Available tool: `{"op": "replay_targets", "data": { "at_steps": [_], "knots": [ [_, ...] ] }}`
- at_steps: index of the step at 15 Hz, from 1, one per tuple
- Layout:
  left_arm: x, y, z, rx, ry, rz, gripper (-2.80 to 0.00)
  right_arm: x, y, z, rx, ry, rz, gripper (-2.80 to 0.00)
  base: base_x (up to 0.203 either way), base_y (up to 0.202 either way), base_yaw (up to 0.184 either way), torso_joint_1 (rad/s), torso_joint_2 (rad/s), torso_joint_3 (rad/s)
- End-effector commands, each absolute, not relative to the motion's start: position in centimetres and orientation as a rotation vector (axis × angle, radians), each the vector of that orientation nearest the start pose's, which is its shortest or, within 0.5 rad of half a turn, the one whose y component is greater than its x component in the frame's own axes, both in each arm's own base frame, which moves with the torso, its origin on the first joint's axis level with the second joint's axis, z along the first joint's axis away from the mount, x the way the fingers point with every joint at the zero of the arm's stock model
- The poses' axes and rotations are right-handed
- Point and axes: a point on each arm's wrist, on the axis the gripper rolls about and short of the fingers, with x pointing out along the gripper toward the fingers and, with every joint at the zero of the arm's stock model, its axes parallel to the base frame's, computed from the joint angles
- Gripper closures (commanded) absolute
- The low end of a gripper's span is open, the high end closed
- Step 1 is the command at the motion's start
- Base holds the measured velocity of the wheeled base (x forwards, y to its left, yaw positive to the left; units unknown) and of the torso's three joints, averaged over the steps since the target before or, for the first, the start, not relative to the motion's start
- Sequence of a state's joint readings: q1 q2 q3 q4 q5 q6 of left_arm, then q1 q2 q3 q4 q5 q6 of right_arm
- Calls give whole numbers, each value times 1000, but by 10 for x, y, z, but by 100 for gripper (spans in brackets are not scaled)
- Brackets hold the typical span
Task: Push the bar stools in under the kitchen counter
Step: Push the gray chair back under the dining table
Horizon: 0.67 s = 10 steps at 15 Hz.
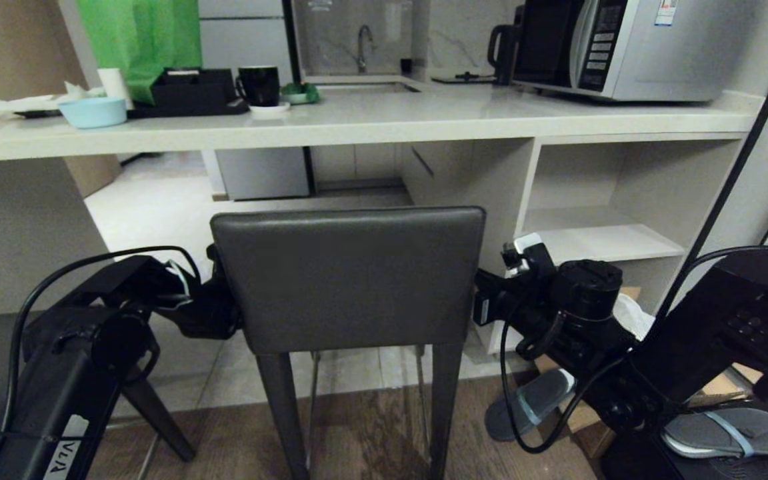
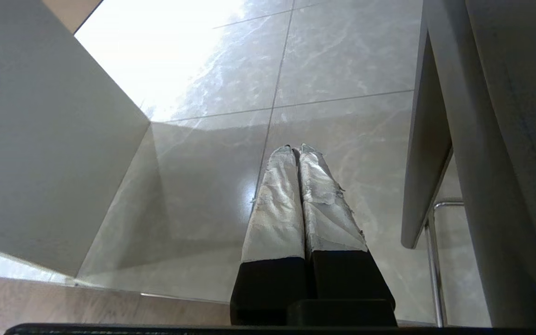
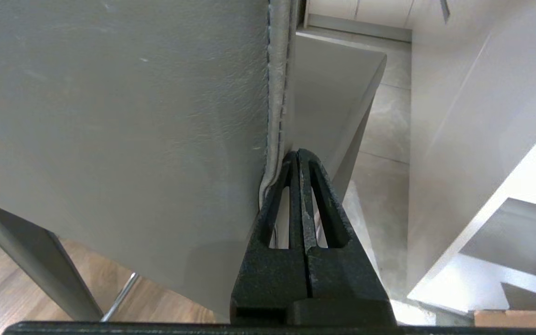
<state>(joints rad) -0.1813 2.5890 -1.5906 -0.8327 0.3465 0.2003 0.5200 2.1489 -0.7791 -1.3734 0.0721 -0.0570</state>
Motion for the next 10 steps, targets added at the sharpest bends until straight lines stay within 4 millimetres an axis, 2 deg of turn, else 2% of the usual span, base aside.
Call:
{"op": "replay_targets", "data": {
  "at_steps": [1, 4, 6, 8, 10],
  "knots": [
    [484, -143, 51, 246, 140, 44, 0, 315, 207, 99, -49, -36, 651, 0, 0, 0, 0, 0, 0, 0],
    [485, -97, 80, 218, 85, 144, 0, 317, 204, 102, -45, -46, 637, 0, 0, 0, 0, 0, 0, 0],
    [473, -67, 109, 184, 41, 201, 0, 319, 200, 103, -42, -49, 623, 0, 0, 0, 0, 0, 0, 0],
    [465, -23, 135, 168, 4, 292, 0, 318, 198, 109, -39, -61, 608, 0, 0, 0, 0, 0, 0, 0],
    [457, 4, 150, 167, -5, 351, 0, 317, 197, 110, -40, -65, 604, 0, 0, 0, 0, 0, 0, 0]
  ]
}}
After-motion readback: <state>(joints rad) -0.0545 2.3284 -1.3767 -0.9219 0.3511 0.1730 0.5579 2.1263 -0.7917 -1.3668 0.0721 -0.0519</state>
